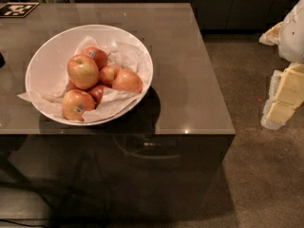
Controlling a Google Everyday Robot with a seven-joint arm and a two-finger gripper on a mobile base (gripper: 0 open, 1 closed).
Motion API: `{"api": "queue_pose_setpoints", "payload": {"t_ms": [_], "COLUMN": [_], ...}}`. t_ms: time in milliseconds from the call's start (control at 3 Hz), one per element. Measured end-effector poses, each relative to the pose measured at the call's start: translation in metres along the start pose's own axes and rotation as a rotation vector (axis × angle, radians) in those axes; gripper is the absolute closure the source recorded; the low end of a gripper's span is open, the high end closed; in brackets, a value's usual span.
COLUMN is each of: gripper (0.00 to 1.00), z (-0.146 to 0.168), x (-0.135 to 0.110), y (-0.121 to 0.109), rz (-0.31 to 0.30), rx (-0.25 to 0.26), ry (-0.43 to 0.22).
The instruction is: Pick apple from white bowl
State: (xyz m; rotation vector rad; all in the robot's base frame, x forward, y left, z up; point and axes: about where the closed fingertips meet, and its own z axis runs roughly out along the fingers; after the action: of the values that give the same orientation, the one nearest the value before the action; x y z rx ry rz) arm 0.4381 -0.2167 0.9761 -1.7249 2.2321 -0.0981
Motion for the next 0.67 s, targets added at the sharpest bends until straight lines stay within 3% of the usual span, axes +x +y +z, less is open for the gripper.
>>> {"api": "queue_pose_setpoints", "payload": {"t_ms": [333, 667], "gripper": [0.0, 0.0], "z": [0.0, -0.007], "x": [0.0, -0.026], "y": [0.0, -0.007], "rz": [0.0, -0.038], "rx": [0.0, -0.002], "ry": [0.0, 0.014]}}
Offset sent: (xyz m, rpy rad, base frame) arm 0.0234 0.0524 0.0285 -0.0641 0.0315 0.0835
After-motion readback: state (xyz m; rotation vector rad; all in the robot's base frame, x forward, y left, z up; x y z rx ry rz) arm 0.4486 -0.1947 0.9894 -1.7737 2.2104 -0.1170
